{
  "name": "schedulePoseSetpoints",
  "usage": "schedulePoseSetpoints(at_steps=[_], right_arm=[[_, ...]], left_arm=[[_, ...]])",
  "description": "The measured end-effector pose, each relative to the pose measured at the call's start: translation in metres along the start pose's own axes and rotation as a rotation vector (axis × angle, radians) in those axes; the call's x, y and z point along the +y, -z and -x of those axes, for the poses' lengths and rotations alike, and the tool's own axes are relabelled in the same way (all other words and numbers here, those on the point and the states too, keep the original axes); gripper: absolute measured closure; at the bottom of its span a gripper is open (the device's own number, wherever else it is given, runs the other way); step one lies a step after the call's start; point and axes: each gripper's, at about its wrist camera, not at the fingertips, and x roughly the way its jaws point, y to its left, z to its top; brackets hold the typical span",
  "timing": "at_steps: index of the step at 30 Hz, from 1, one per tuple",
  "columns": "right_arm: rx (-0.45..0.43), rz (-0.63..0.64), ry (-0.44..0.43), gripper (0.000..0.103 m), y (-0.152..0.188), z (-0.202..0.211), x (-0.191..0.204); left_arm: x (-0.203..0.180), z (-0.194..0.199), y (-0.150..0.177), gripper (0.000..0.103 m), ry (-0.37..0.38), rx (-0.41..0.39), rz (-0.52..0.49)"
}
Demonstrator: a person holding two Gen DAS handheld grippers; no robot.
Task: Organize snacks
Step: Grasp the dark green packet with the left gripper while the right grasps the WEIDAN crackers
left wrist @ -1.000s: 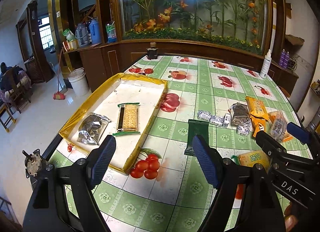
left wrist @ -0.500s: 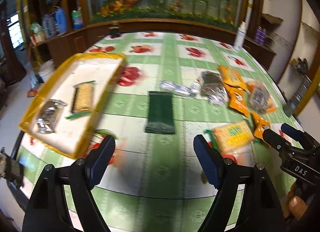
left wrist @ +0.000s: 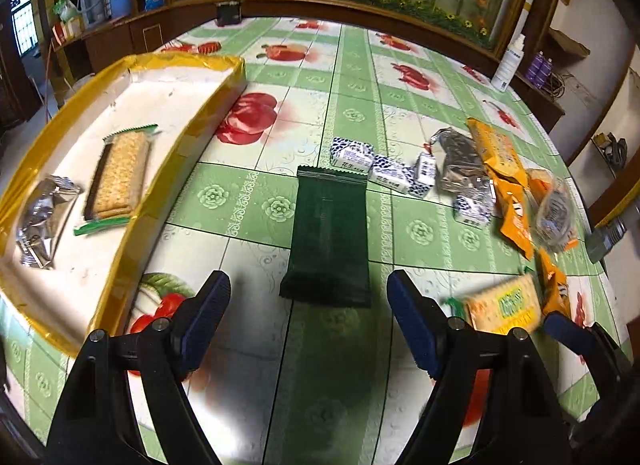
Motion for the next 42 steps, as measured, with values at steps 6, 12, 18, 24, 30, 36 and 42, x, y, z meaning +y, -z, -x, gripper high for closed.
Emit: schedulePoseSetpoints(at_steps=[6,12,18,24,30,36,42], right_arm=[[0.025,0.194,-0.009,0.014,-0.021,-0.023,0.012],[0.149,0.342,-0.067,0.013,-0.033,-0.05,0.014],[0.22,0.295,-0.07,0.014,-0.036,-0.063,-0.005],[0.234,0.267,-0.127,0.016,-0.025,-0.044,0.003],[0.266,0.338,-0.087,0.016,-0.011,-0.041,0.01],[0.228,0.263,-0.06,0.045,-0.014,-0.038,0.002],[0.189,0.149,-0.065,0.055,-0.009,-0.029,-0.008]], left_arm=[[-0.004,-0.019,-0.011,0.022,-0.018,0.026,0.002],[-0.01,-0.029,-0.022,0.022,-0.059,0.035,-0.029],[-0.01,-0.03,-0.019,0.022,-0.075,0.013,-0.076],[0.002,-0.022,-0.009,0.025,-0.054,-0.006,-0.095],[0.009,-0.022,-0.016,0.028,-0.002,0.015,-0.083],[-0.011,-0.034,-0.025,0.028,-0.024,0.023,-0.169],[-0.015,-0.026,-0.012,0.033,-0.014,-0.012,-0.181]])
